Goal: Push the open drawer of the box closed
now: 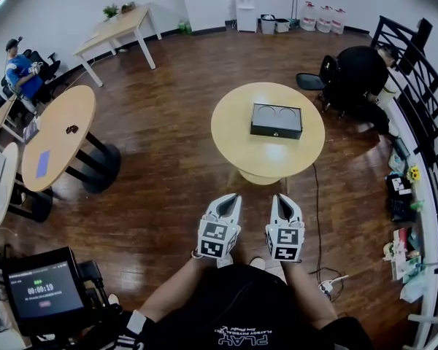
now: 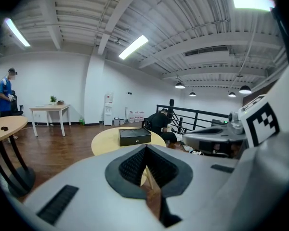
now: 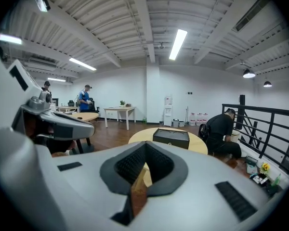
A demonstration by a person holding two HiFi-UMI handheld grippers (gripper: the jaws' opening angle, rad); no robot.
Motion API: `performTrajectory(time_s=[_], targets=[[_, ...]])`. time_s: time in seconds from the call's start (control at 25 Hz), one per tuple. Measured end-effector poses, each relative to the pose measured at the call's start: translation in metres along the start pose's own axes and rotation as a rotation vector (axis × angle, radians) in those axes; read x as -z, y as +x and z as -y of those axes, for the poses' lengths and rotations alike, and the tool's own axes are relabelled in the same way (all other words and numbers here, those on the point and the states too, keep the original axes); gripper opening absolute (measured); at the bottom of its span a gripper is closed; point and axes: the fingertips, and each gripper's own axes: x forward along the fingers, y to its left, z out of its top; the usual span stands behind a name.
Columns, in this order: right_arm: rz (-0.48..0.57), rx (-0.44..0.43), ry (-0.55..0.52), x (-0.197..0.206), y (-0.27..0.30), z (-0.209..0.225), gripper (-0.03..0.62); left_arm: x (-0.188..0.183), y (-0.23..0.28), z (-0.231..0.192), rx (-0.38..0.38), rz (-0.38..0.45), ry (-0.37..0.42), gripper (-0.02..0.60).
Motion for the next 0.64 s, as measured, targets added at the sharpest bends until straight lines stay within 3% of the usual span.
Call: performTrajectory(time_s=[0.28,0.64], targets=[[-0.022,-0.009,-0.003,0.012,0.005,-0.008,0.005,0.008,-0.005,-0.007,-0.016,-0.009,-0.011,-0.003],[0.025,0.006,-0.027,0.0,0.005,-0.014,0.005,0.008,-0.011,-0.014,-0.018,-0.006,-0.011,-0.003]])
